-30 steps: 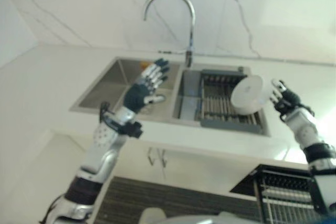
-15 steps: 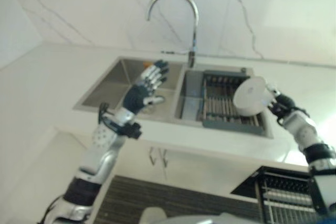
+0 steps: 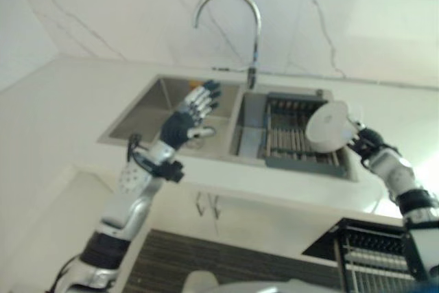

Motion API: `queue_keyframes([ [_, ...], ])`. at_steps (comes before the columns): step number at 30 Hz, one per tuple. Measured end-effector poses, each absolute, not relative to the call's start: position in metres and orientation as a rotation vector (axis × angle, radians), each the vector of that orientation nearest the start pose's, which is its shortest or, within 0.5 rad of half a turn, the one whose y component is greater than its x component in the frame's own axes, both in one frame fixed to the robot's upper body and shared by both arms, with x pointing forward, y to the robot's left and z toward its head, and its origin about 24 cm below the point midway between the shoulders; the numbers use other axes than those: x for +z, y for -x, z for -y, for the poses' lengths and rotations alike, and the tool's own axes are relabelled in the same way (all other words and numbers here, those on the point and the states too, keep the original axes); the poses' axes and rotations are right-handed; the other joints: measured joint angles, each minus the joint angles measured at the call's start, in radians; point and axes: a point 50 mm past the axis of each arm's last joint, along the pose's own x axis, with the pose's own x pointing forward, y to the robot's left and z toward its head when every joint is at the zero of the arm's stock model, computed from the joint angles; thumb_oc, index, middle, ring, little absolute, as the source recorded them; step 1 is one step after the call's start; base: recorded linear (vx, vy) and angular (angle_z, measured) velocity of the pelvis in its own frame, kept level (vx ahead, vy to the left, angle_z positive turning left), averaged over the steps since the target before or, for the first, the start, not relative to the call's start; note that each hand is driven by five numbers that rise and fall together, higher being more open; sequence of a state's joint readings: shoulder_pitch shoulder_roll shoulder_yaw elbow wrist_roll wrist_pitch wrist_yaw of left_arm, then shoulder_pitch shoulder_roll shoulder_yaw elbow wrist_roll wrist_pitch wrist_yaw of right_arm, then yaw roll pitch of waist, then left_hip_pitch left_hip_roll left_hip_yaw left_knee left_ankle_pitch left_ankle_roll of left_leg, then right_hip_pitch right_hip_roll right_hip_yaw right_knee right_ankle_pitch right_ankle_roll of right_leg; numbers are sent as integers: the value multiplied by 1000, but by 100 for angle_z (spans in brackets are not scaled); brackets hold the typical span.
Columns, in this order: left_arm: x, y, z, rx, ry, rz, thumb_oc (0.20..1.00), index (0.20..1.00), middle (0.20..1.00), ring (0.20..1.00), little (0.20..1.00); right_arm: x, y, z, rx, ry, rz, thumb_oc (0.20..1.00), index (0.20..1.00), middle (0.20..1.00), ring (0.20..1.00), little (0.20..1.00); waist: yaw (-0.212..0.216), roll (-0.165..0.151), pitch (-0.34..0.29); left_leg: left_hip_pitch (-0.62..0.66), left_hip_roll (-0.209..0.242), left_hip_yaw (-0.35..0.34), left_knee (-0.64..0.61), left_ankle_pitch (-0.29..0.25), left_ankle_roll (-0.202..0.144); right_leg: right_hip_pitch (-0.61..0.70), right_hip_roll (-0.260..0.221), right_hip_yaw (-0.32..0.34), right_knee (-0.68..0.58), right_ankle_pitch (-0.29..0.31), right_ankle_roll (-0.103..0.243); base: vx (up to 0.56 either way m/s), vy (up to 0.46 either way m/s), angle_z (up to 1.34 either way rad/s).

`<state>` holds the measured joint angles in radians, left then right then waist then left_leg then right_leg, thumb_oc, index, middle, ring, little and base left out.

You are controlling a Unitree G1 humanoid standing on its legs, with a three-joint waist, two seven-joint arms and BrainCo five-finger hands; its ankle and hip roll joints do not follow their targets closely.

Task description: Place the dishes in the dishwasher.

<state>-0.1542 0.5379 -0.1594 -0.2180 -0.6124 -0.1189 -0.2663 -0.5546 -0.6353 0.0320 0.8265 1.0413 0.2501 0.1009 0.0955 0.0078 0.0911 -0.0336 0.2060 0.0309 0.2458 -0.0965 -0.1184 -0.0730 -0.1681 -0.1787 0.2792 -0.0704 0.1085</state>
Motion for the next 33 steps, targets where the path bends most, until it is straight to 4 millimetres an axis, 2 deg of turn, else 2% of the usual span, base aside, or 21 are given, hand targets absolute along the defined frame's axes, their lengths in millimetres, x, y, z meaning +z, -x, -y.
queue_keyframes([
  [6,144,-261,-168,-559,29,359,1000,1000,1000,1000,1000,59,-333,304,-190,-505,-341,1000,1000,1000,1000,1000,9,3,-4,0,0,-7,0,0,0,6,0,-6,-1,-1,-1,4,-4,3],
  [15,137,-258,-172,-544,21,322,1000,1000,1000,1000,1000,55,-332,312,-205,-487,-384,1000,1000,1000,1000,1000,49,8,-9,-3,-2,-27,-1,0,0,18,-2,-28,0,-9,-2,24,-37,7],
  [16,137,-258,-172,-544,19,321,1000,1000,1000,1000,1000,54,-332,312,-203,-489,-390,831,831,831,831,831,50,8,-9,-4,-2,-28,-1,0,0,18,-3,-29,0,-9,-2,8,-29,4],
  [17,137,-258,-173,-544,14,317,1000,1000,1000,1000,1000,52,-330,314,-212,-488,-399,624,624,624,624,624,51,8,-9,-5,-2,-30,-2,0,0,19,-3,-31,0,-9,-2,10,-29,5],
  [18,137,-258,-173,-543,13,313,1000,1000,1000,1000,1000,53,-330,315,-211,-481,-401,200,200,200,200,200,52,8,-9,-6,-2,-32,-1,0,0,19,-4,-33,-1,-9,-2,18,-22,7],
  [23,136,-258,-175,-539,-2,288,1000,1000,1000,1000,1000,59,-328,332,-324,-438,-409,200,200,200,200,200,55,9,-9,-16,-14,-52,0,1,1,29,-17,-53,-3,-21,-10,15,-11,16],
  [30,134,-258,-174,-548,-4,276,1000,1000,1000,1000,1000,59,-329,332,-370,-398,-406,200,200,200,200,200,53,10,-10,-16,-15,-52,0,1,0,33,-18,-55,-5,-12,5,0,0,0],
  [33,129,-257,-167,-578,1,252,1000,1000,1000,1000,1000,60,-330,333,-402,-322,-398,200,200,200,200,200,50,12,-11,-16,-16,-51,0,1,0,34,-18,-55,-12,-10,7,0,0,0],
])
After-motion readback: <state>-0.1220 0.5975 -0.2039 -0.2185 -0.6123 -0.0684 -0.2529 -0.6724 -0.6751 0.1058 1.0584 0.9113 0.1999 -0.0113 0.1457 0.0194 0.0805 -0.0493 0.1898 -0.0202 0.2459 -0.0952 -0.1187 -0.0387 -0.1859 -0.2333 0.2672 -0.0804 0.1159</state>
